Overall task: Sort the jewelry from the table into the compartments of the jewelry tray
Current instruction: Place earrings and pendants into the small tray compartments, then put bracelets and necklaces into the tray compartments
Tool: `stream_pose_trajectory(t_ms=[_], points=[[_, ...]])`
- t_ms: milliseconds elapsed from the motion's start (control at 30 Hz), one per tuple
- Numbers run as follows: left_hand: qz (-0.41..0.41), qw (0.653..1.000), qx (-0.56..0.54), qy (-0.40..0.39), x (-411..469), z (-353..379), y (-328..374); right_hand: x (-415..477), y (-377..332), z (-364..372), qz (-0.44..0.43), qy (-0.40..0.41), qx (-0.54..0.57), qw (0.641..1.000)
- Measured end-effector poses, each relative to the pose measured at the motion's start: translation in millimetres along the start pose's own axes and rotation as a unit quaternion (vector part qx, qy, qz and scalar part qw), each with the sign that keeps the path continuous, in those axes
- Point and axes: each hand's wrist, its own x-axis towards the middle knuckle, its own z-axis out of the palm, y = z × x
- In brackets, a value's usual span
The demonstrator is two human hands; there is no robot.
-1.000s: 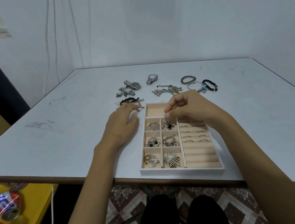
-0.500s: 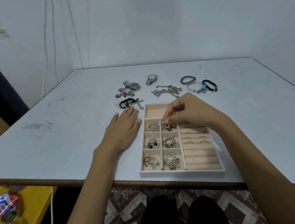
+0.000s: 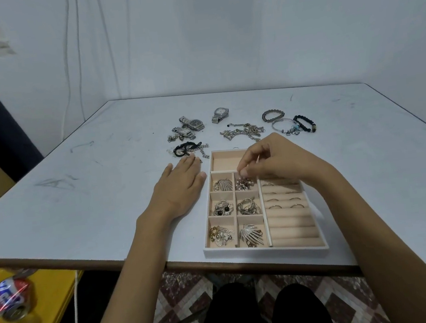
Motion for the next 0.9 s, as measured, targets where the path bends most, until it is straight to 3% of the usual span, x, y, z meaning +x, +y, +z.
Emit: stream_pose_trajectory(t_ms=[167,267,467,900], points=[[0.004,1.000,-0.005,0.006,-1,-1,0,33,13,-16,0.012,0.132,-0.020,0.991],[0.005,1.000,-0.010,0.007,-1,-1,0,56,19,-23,0.009,0.160,-0.069,0.985],[0.008,1.000,-0.017,0.013,-2,-1,-1,90,22,-20,0.033,0.041,-0.160,0.986],[0.008,1.000,-0.018,0.016,-1,-1,0,104,35,-19,0.062,0.024,-0.143,0.988]])
